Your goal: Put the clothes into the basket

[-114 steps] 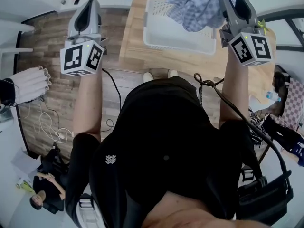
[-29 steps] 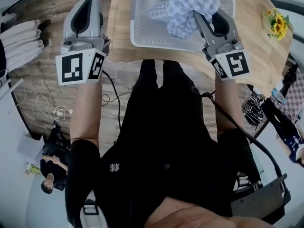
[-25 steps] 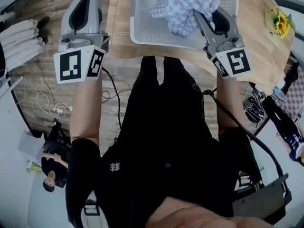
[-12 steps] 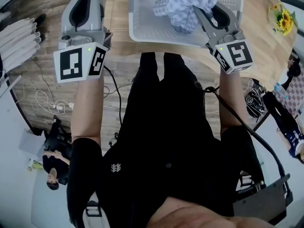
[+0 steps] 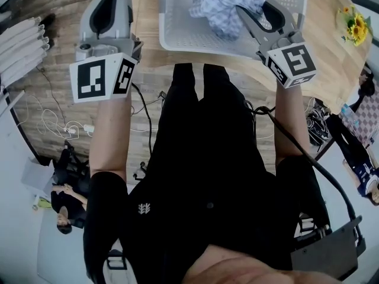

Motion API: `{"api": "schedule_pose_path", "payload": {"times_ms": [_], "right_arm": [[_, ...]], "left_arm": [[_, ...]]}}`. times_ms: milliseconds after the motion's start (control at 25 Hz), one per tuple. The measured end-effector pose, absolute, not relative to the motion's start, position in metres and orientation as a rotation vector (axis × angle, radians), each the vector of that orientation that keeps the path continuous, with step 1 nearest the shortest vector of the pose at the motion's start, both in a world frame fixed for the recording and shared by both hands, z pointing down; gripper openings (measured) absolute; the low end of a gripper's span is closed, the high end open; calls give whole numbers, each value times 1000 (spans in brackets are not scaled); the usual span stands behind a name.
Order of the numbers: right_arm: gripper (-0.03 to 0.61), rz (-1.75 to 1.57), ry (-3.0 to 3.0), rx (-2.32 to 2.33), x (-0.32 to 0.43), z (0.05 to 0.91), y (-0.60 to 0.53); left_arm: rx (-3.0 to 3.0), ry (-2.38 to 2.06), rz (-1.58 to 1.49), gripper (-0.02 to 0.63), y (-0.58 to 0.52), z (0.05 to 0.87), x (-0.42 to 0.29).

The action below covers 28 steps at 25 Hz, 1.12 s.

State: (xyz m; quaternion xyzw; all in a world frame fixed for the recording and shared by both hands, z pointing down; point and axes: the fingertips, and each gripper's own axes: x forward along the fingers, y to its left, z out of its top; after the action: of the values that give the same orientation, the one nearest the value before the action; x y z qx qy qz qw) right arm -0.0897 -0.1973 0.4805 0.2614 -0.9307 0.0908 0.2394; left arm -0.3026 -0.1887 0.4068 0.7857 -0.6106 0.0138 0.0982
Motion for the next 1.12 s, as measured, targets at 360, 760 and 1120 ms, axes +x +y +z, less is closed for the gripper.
{"api": "schedule_pose_path", "payload": {"times_ms": [360,760,1120], "right_arm": [[259,266,-2564,685,-87,471,-201],[259,170,-2625,763,-73,424,-214],[258,111,-2657,853,-58,387,-224]], "left_arm": [[2328,-1829,21,0,-193,395,-296],[2384,-1861,-34,0,-204,352,-276],[2419,-1888,-54,0,-205,318,-267]]}}
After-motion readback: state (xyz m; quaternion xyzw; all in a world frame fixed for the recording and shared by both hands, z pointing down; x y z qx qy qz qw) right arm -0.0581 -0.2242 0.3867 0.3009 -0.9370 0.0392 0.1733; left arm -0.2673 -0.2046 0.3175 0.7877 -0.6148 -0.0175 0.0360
